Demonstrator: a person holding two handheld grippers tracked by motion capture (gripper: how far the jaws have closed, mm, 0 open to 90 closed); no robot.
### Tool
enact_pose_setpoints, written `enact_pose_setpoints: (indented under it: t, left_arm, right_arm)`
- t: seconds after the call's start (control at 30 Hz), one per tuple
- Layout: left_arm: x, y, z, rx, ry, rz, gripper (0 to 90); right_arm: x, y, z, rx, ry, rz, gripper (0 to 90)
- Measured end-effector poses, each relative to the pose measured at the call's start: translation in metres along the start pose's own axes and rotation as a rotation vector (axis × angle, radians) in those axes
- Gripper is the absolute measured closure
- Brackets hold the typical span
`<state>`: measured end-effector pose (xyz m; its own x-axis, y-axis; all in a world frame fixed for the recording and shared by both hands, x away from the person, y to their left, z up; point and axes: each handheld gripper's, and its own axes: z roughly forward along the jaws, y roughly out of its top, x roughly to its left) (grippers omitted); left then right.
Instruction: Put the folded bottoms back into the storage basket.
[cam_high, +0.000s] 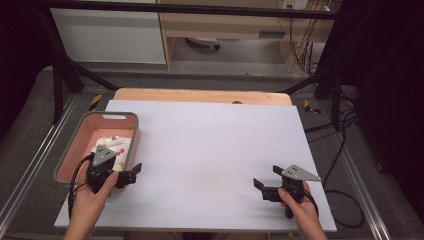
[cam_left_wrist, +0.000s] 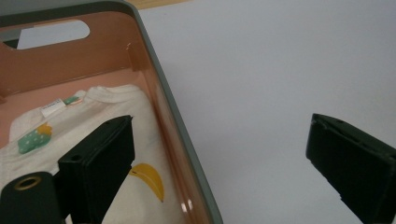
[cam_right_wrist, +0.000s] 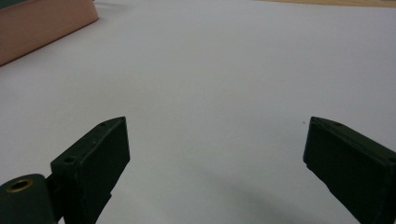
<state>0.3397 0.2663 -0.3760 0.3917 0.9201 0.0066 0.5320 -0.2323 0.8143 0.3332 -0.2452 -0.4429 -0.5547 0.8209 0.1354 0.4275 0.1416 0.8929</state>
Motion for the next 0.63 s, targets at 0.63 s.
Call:
enact_pose_setpoints:
  t: [0.63]
  left_arm:
    - [-0.013, 0.005, 0.000, -0.010, -0.029, 0.019, 8.2]
  right_arm:
    - [0.010, 0.011, 0.032, 0.013, 0.014, 0.007, 8.2]
